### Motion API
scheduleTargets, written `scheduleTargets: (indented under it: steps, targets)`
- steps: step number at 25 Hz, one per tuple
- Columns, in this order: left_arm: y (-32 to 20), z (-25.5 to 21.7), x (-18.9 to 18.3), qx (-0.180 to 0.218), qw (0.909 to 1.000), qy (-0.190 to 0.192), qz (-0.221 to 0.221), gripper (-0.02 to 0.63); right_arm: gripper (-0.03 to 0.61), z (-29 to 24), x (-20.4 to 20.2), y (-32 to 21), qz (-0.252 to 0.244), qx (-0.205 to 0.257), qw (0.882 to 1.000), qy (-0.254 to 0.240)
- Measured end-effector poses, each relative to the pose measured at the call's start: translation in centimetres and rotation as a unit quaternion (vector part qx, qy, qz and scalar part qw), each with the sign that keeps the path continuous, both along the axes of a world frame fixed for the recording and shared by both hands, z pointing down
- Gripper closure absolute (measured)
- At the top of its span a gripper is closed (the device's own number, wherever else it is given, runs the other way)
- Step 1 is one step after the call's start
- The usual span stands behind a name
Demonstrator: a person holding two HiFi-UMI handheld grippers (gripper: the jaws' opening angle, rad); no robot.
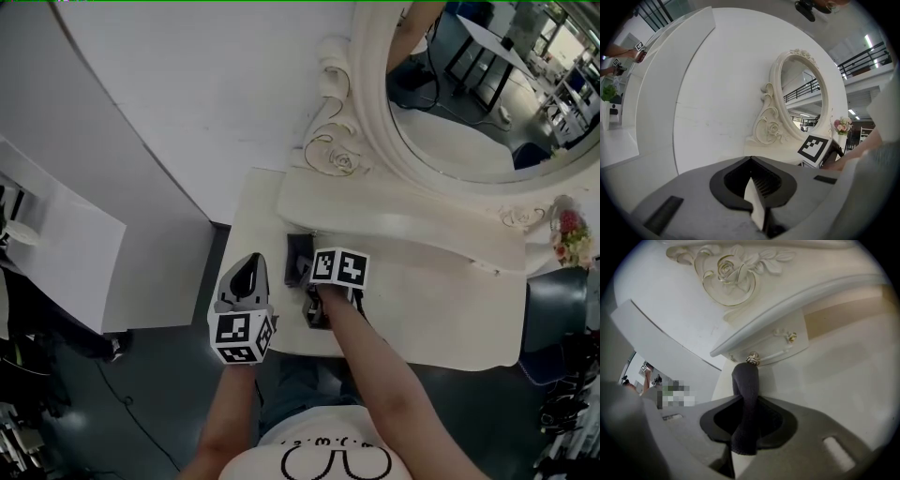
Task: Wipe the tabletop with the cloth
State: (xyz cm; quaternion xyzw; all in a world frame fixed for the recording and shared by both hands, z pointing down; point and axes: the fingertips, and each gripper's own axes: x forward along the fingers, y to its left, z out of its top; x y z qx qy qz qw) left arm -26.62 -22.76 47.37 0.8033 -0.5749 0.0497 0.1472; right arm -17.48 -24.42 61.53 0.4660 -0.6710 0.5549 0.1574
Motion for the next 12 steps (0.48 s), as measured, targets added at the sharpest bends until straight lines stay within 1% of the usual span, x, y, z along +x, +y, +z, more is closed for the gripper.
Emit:
scheduleTargets:
  steps: [7,12]
  targets:
    - [0.6,-0.6,2.8,0.003,0.9999,-0.005,0.010,0.617,0.497,0.0,3.0,0.9,0.015,-0.003,1.000,-0.008]
    - [1.6,-0.4,4.7,-0.001,0.9997,-0.018,0.016,0.617,0.497,0.1,5.2,1.4,0.020,0.000,1.000,-0.008]
